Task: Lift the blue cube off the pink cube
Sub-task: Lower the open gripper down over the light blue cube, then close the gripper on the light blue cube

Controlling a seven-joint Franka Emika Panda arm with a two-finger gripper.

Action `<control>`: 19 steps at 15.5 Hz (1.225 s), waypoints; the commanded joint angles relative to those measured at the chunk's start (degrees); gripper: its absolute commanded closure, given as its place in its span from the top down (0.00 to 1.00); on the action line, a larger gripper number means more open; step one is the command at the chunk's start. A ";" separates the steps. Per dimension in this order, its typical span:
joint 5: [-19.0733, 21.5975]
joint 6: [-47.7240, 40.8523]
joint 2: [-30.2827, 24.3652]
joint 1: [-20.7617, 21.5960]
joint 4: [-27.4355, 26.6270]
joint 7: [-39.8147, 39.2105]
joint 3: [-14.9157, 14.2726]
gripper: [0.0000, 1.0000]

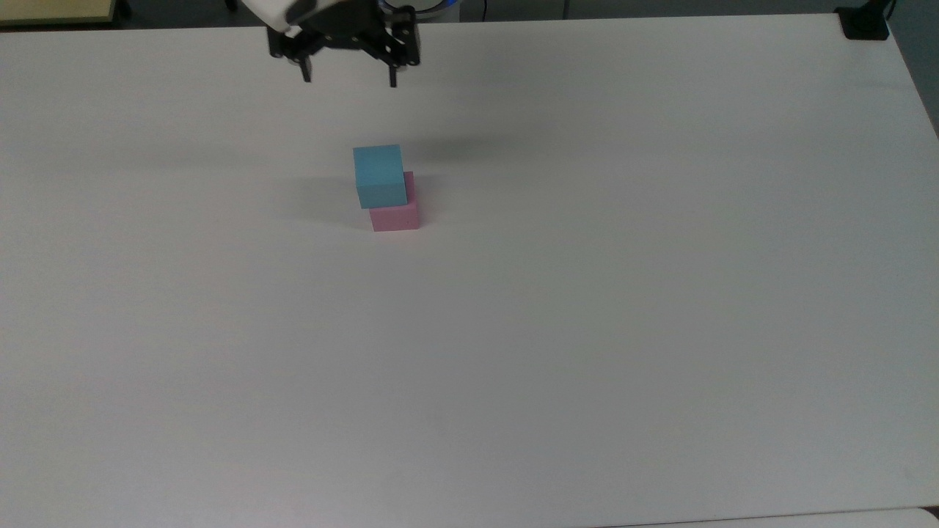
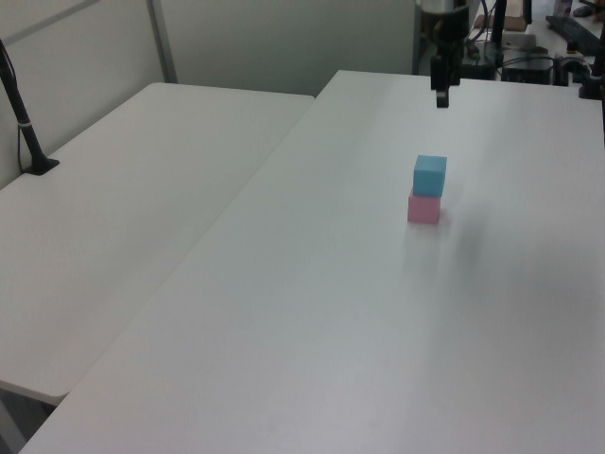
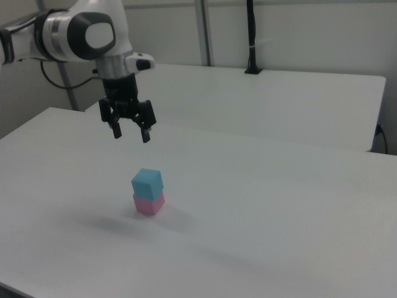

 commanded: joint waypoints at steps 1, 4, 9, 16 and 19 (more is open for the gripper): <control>0.75 4.48 0.22 2.25 -4.75 -2.53 -0.24 1.00; 0.14 11.25 2.42 1.91 -7.75 -2.97 -0.24 1.00; -0.92 15.38 3.65 1.38 -12.58 -7.98 -0.24 1.00; -1.27 22.34 7.26 1.64 -14.08 -5.96 -0.24 0.40; 0.39 17.36 4.54 0.59 -10.07 -9.20 -1.02 0.11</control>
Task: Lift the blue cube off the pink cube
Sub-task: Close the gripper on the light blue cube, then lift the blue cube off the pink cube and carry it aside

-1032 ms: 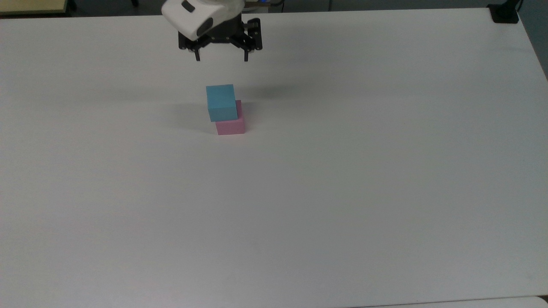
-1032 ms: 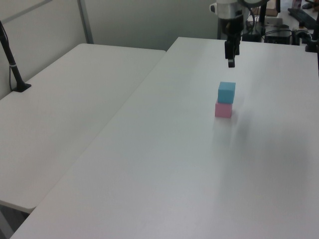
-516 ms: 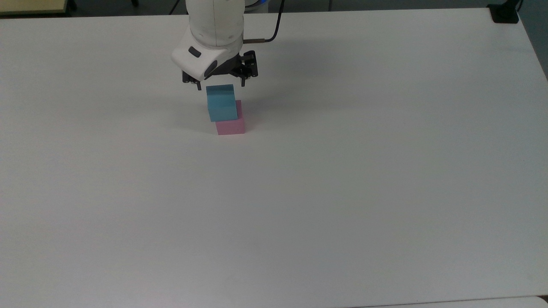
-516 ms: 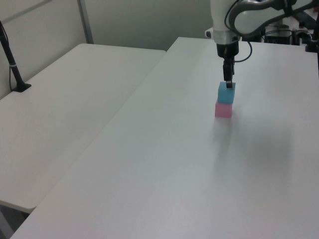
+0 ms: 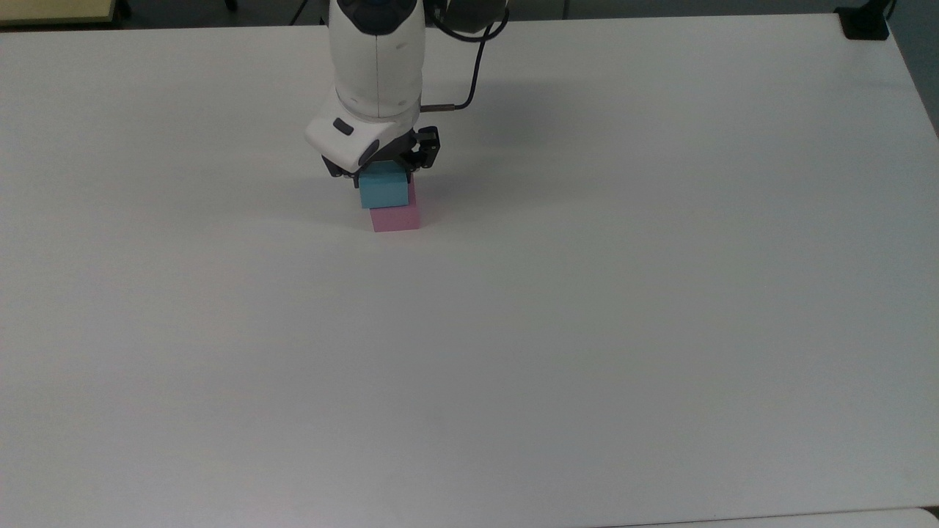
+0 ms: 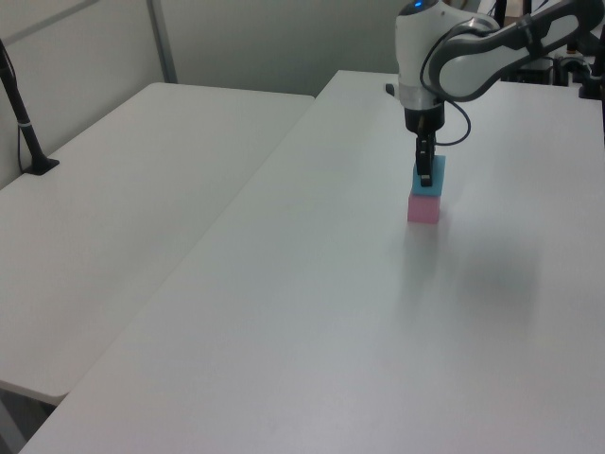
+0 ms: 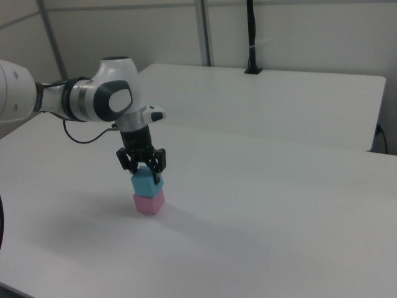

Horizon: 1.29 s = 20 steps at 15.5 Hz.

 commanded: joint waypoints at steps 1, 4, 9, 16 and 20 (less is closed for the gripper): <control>3.68 -4.60 -2.83 -1.53 6.24 -4.30 -2.56 0.11; 6.17 -2.50 2.33 -4.43 12.49 -6.86 -4.68 0.14; 5.91 3.55 17.10 -9.19 24.11 -7.30 -5.03 0.14; 6.00 13.15 25.56 -11.82 26.84 -7.12 -5.47 0.24; 5.82 13.33 26.00 -11.65 26.40 -6.86 -5.47 1.00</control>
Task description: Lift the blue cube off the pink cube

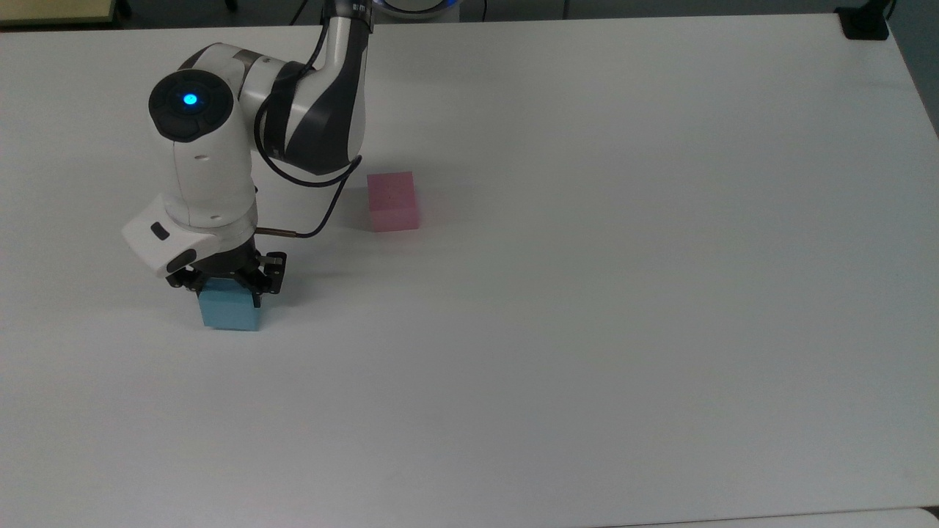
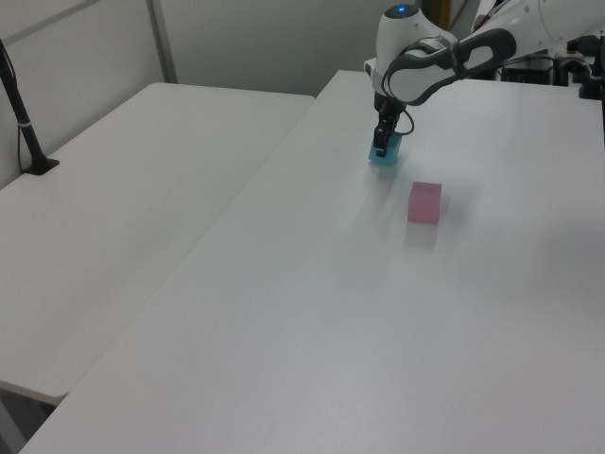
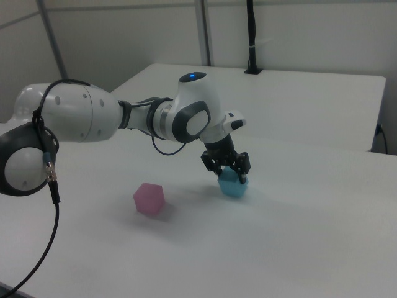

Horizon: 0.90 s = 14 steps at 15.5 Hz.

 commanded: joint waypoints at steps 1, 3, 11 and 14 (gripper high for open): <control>0.98 -0.21 0.50 0.86 0.82 -0.26 -0.90 1.00; 1.07 -0.29 -1.42 0.95 0.74 1.06 -1.08 1.00; 0.10 -21.84 -28.29 5.16 -10.08 13.53 -0.56 1.00; -0.51 -31.91 -34.82 5.17 -10.77 16.52 3.39 1.00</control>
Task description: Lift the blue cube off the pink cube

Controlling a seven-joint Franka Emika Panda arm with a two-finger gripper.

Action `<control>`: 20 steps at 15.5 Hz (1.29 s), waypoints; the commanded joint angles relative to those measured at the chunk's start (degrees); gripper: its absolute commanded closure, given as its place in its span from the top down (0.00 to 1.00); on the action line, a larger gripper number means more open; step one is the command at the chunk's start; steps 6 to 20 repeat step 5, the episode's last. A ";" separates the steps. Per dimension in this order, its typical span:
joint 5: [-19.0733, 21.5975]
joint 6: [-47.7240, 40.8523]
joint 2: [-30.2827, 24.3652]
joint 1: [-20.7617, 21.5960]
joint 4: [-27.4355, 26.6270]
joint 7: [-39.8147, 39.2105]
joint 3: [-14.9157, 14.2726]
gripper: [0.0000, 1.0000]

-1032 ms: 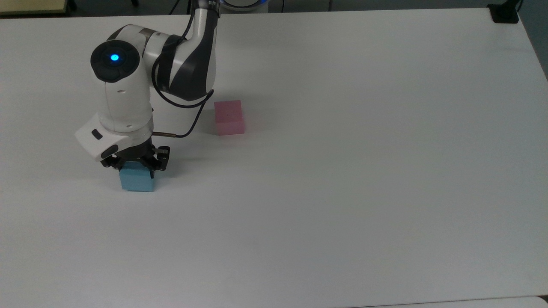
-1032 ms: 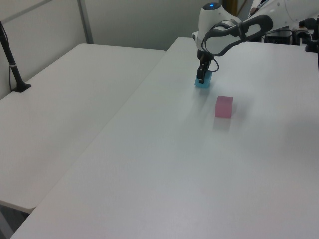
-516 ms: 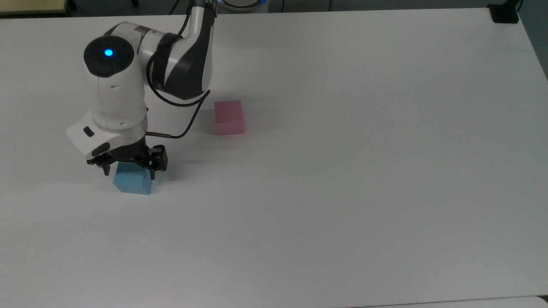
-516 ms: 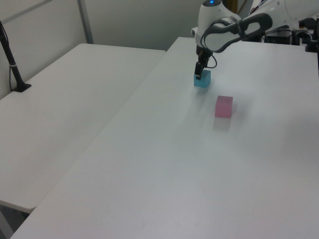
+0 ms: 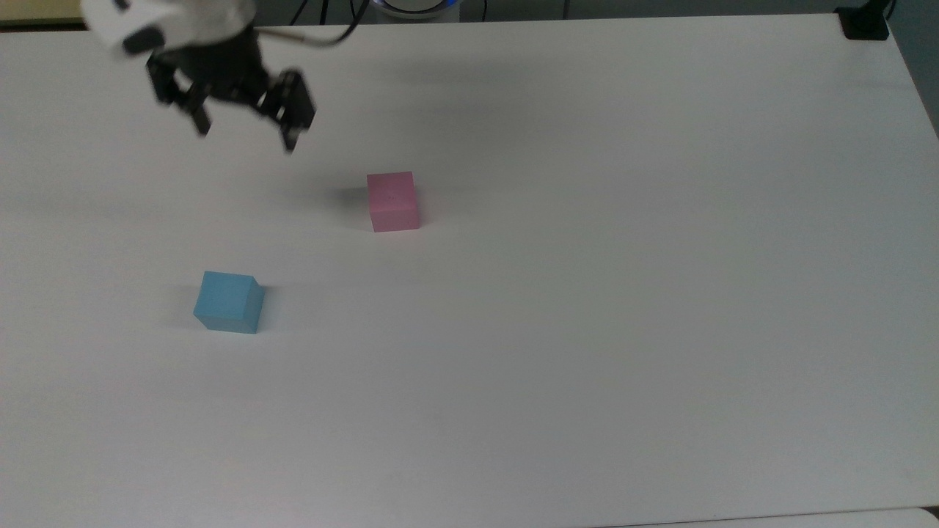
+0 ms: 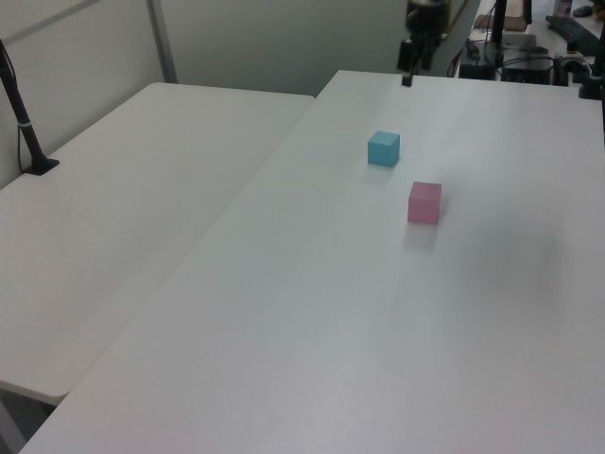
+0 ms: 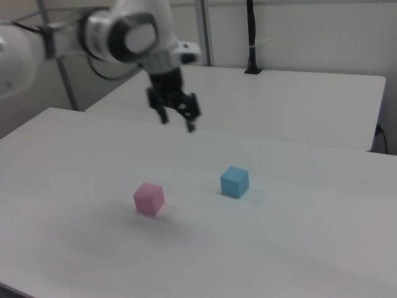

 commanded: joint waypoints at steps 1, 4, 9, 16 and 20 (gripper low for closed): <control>-1.91 -8.36 -10.17 1.24 -6.61 4.92 4.59 1.00; -3.68 -9.26 -13.69 1.24 -9.77 6.43 7.42 1.00; -3.68 -9.43 -14.57 1.24 -9.78 5.64 7.50 1.00; -3.68 -9.43 -14.57 1.24 -9.78 5.64 7.50 1.00; -3.68 -9.43 -14.57 1.24 -9.78 5.64 7.50 1.00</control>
